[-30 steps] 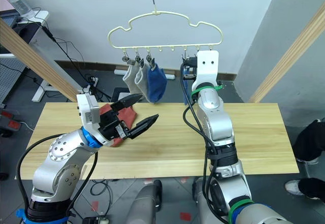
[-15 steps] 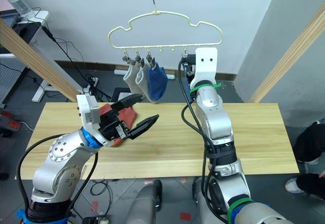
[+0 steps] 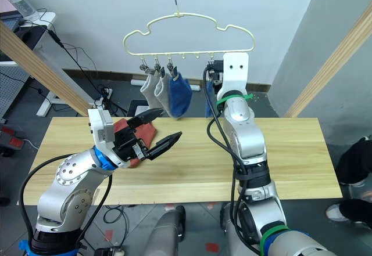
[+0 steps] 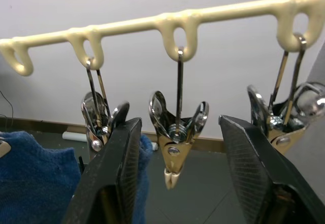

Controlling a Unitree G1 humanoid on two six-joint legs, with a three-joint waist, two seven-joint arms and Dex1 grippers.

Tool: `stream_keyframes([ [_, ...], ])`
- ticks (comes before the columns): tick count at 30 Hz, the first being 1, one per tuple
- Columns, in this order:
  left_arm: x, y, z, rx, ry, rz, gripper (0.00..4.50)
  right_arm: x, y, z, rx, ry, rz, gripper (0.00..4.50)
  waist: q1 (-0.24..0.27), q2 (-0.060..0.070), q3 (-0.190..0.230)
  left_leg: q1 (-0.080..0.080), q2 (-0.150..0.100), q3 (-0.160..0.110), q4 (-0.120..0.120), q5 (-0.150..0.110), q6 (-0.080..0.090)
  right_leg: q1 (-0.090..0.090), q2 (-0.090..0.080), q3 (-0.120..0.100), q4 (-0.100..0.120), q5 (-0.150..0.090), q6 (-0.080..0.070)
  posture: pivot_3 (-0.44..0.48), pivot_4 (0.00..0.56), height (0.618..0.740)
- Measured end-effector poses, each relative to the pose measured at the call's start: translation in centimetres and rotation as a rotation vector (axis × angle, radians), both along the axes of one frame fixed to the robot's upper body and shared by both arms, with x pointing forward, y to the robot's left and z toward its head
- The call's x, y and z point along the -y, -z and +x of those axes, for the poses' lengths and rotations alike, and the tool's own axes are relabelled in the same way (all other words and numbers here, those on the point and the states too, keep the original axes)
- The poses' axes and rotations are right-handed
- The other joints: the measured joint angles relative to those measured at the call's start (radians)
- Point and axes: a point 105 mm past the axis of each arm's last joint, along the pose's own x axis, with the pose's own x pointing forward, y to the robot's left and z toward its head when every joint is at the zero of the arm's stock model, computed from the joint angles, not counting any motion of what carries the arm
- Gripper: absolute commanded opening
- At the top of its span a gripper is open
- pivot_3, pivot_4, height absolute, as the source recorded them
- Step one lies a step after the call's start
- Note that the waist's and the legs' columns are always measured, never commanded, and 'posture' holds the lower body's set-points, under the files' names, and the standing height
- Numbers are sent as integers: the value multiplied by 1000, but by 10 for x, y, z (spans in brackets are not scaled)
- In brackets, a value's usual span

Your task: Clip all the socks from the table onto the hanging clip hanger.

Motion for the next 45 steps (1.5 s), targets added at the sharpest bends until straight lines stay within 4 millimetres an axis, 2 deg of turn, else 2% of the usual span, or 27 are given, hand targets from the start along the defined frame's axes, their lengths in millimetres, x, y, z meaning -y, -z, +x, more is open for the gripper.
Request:
stream_keyframes([
  [25,-1,4,-2,-13,-4,1,4500,-6,-9,-1,21,-15,12,1998,0,0,0,0,0,0,0,0,0,0,0,0,0,0,0,2,324,740],
  [30,-1,4,-2,-14,-5,1,4500,-7,-16,-2,39,-19,15,1998,0,0,0,0,0,0,0,0,0,0,0,0,0,0,0,5,325,740],
  [45,-2,4,-1,-15,-21,-3,4500,-12,-12,0,19,-72,60,1998,0,0,0,0,0,0,0,0,0,0,0,0,0,0,0,13,329,740],
])
